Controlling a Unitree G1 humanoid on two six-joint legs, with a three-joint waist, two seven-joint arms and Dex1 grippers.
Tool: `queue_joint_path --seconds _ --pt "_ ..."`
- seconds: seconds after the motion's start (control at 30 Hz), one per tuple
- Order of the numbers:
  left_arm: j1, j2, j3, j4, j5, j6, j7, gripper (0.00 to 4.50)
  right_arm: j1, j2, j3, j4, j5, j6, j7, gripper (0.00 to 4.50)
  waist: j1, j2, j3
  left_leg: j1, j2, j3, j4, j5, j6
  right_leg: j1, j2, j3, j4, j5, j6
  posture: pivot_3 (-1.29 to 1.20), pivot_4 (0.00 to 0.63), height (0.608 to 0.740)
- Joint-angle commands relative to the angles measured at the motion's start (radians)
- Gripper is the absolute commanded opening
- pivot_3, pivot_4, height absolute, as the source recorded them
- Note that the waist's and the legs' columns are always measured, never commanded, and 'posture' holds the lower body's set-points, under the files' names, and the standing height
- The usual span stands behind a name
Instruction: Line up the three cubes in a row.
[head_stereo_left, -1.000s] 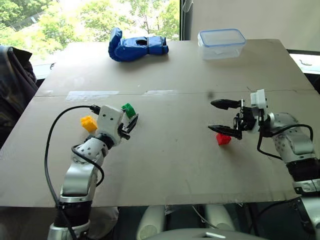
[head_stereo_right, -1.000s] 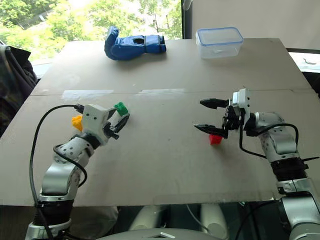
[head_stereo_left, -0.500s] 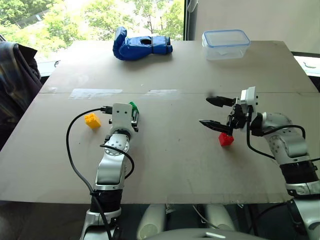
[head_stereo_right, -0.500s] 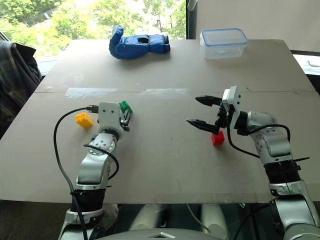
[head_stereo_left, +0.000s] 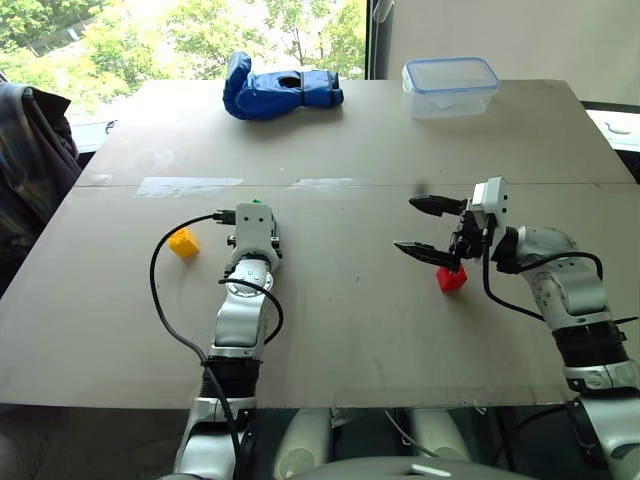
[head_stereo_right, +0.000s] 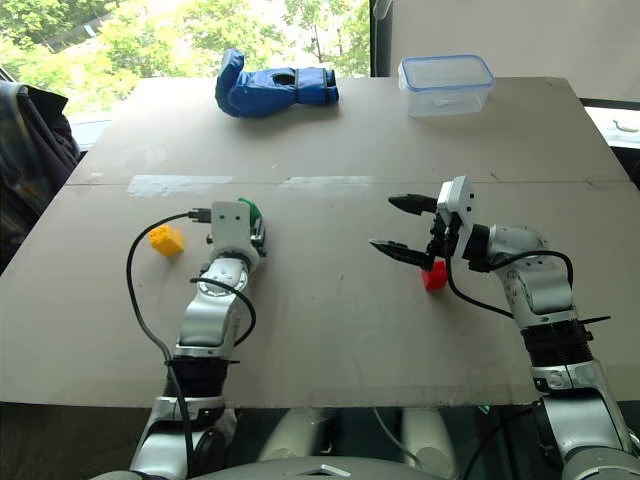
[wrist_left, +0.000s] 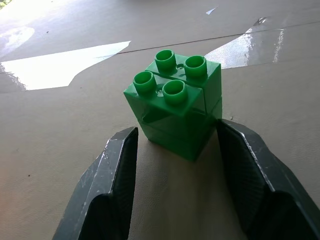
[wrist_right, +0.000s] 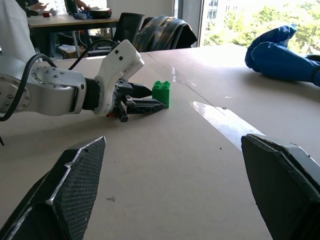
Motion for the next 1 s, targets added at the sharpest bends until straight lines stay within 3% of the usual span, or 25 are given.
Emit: queue_joint_path --seconds 0.03,1.0 --pt "-0.017 -0.006 0.002 0.018 0.012 -0.017 0.011 2.52 -0.024 0.001 -0.036 -0.007 -0.001 -0.024 0.008 4.47 0.0 0.0 0.0 0.0 0.0 0.0 0.0 0.0 0.0 0.0 0.0 0.0 0.0 0.0 0.0 0.0 0.15 0.74" --pt "-0.027 0.081 0.064 0.099 -0.071 -0.121 -0.134 2.52 -0.036 0.022 -0.041 0.018 -0.025 -0.054 0.02 4.47 -0.005 0.0 0.0 0.0 0.0 0.0 0.0 0.0 0.0 0.0 0.0 0.0 0.0 0.0 0.0 0.0 0.15 0.74"
